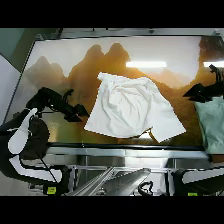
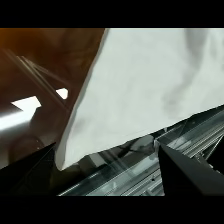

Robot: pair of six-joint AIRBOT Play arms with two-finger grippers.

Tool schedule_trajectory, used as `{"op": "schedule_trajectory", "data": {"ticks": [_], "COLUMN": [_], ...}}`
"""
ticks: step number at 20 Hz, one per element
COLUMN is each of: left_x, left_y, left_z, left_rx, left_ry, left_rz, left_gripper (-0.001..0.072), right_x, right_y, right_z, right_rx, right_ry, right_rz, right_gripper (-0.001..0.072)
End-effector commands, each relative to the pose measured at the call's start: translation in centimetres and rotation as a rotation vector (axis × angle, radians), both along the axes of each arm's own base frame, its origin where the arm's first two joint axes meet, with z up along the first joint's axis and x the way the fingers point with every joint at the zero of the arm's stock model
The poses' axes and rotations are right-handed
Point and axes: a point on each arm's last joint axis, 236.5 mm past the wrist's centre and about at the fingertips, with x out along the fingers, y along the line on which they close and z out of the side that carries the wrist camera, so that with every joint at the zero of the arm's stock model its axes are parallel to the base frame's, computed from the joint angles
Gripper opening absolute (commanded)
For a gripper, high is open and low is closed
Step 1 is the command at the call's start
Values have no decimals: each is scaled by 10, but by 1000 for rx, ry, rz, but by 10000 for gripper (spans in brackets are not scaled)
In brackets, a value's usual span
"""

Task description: Fold the shirts.

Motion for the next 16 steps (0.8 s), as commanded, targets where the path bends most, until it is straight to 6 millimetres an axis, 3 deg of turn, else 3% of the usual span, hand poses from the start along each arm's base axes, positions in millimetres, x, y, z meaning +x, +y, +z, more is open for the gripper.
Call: {"op": "schedule_trajectory", "data": {"ticks": [1, 3, 5, 7, 10, 14, 16], "left_x": [-18, -17, -12, 10, 34, 27, 31], "left_y": [-19, -39, -47, -51, -44, 7, 17], "left_z": [-23, -24, -27, -26, -14, -5, 3], "left_rx": [-58, -115, -104, -86, -67, 73, 78], "left_ry": [62, 53, 20, -47, -111, -66, -85], "left_rz": [-25, -50, -92, -94, -103, -81, -53], "left_gripper": [688, 680, 466, 15, 16, 16, 16], "right_x": [3, 5, 9, 9, 11, 10, 8], "right_y": [5, 4, 1, 1, 4, 26, 45], "right_z": [3, 2, -1, -11, -37, -68, -83], "right_rx": [28, 21, 14, 22, 40, 61, 70], "right_ry": [-26, -33, -40, -22, 25, 70, 95], "right_rz": [11, 6, -5, -7, -7, 59, 107], "right_gripper": [522, 522, 522, 522, 521, 495, 495]}}
